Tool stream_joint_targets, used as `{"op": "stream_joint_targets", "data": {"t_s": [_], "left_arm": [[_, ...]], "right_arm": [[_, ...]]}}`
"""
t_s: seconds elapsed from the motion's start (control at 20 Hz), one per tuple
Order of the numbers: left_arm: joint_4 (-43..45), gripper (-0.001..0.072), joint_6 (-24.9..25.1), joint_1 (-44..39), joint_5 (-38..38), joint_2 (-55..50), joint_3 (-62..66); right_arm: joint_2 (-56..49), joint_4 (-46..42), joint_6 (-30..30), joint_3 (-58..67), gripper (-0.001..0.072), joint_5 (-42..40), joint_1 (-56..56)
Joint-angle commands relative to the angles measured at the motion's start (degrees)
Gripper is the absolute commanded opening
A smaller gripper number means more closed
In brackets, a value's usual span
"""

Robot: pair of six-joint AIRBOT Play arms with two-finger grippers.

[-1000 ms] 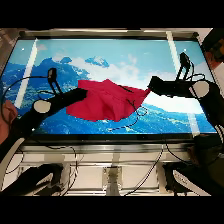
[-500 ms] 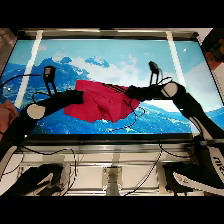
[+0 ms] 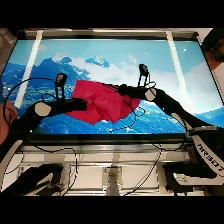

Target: Fold the clothes and pants, and hang the long-sleeved shirts on hangers.

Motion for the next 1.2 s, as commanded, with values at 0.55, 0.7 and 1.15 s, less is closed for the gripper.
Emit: {"op": "stream_joint_targets", "data": {"t_s": [0.55, 0.7, 1.15], "left_arm": [[2.5, 0.0006, 0.0, 0.0, -1.1, -0.4, 0.0], [2.5, 0.0006, 0.0, 0.0, -1.5, -0.4, 0.0], [2.5, 0.0006, 0.0, 0.0, -1.6, -0.4, 0.0]], "right_arm": [[-0.8, -0.5, 7.4, 0.0, 0.0452, 14.7, -20.1], [-0.8, -3.3, 7.4, 0.0, 0.0452, 15.5, -20.2], [-0.9, -3.8, 9.3, 3.5, 0.0451, 27.9, -26.5]]}}
